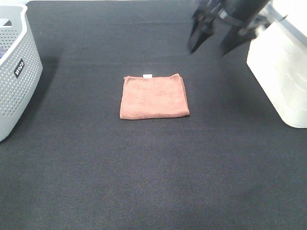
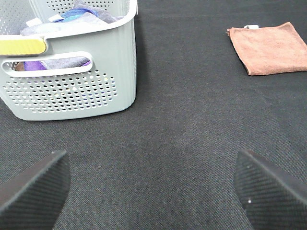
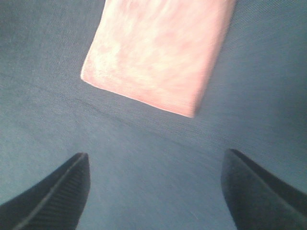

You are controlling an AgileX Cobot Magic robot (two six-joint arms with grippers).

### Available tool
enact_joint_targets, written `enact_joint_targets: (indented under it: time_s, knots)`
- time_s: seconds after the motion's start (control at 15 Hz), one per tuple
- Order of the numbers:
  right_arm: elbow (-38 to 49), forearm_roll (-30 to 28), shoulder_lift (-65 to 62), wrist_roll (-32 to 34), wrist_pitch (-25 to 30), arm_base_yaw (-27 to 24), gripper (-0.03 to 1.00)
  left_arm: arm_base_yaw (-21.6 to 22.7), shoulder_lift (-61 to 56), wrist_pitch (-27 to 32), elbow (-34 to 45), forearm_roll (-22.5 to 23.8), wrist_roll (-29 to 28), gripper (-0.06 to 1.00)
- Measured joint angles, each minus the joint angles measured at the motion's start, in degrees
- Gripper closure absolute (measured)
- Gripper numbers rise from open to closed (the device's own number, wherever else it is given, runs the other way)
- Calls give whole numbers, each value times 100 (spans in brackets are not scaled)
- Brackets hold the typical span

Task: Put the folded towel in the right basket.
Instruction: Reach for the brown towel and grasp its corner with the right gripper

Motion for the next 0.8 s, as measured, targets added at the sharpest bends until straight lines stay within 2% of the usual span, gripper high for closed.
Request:
enact_joint_targets:
  time_s: [0.07, 0.27, 0.47, 0.8]
  knots:
    - [0, 0, 0, 0, 0, 0, 25, 0, 0, 0, 0, 0, 0, 7]
    - [-556, 430, 1089, -178, -6, 0, 25, 0, 0, 0, 0, 0, 0, 7]
    - [-1140, 498, 1799, -229, 29, 0, 25, 0, 0, 0, 0, 0, 0, 7]
    - [-2074, 1467, 2859, -407, 447, -304, 25, 0, 0, 0, 0, 0, 0, 7]
